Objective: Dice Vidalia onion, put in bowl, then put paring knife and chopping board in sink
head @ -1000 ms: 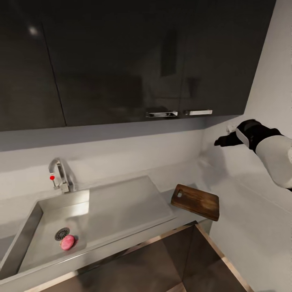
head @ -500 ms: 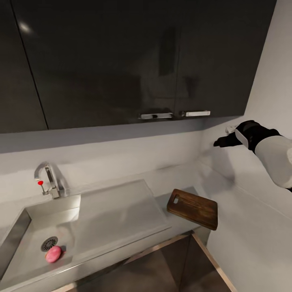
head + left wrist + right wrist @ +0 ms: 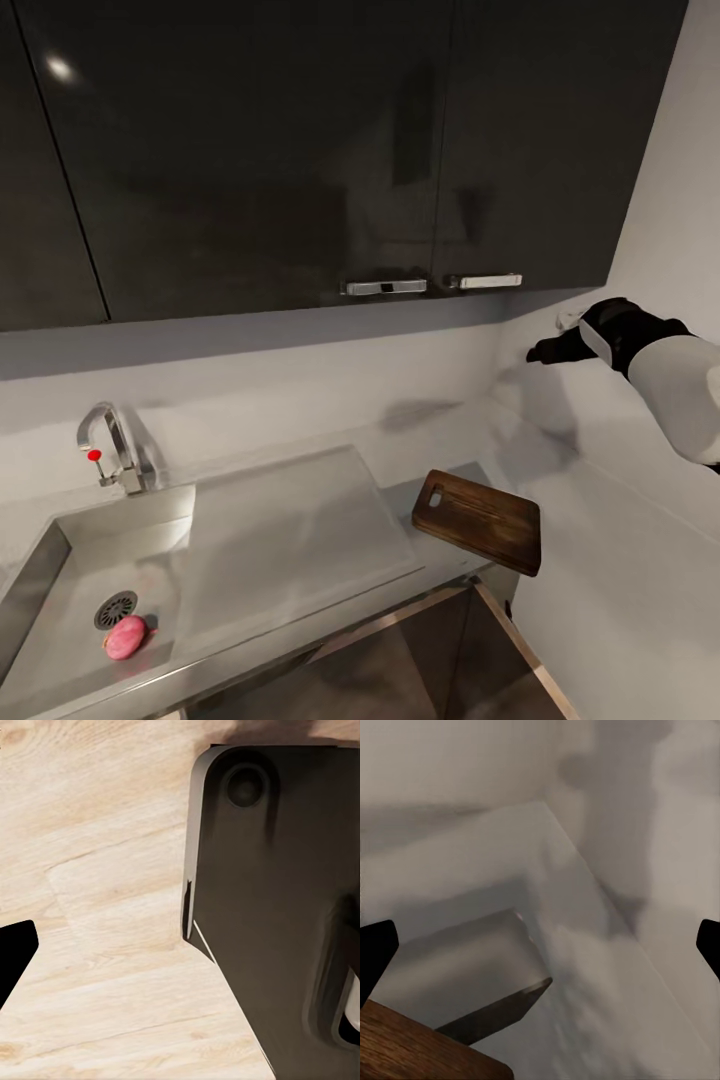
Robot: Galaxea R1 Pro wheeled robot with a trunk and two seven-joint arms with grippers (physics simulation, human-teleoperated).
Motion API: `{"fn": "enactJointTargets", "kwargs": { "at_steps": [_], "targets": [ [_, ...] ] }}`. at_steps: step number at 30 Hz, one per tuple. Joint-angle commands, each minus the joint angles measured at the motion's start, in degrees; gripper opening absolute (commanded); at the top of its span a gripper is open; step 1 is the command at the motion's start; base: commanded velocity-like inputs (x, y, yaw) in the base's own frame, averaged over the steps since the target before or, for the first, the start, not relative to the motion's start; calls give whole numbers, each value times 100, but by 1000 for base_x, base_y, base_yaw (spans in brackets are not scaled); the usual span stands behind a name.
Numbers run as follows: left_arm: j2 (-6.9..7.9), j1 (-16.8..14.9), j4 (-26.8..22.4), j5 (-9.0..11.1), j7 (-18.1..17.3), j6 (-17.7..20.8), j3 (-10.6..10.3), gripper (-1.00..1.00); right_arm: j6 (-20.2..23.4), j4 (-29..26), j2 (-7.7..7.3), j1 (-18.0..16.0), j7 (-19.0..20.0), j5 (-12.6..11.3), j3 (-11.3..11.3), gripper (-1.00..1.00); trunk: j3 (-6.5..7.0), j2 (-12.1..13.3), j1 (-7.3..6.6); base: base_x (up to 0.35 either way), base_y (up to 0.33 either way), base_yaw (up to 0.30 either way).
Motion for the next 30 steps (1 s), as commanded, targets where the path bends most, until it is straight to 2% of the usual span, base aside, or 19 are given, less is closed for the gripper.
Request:
{"fn": "enactJointTargets", "kwargs": {
  "at_steps": [1,19,30],
  "targets": [
    [-1,-2,13,32,-12,-30,11,100,24,-11,-1,4,48,62,-11,100,0,-3,2,0,0,0],
    [1,-2,18,33,-12,-34,11,100,23,41,22,10,48,62,-11,100,0,-3,2,0,14,0],
    [4,-2,18,32,-12,-33,11,100,-224,44,25,112,48,60,-11,100,0,-3,2,154,113,0]
  ]
}}
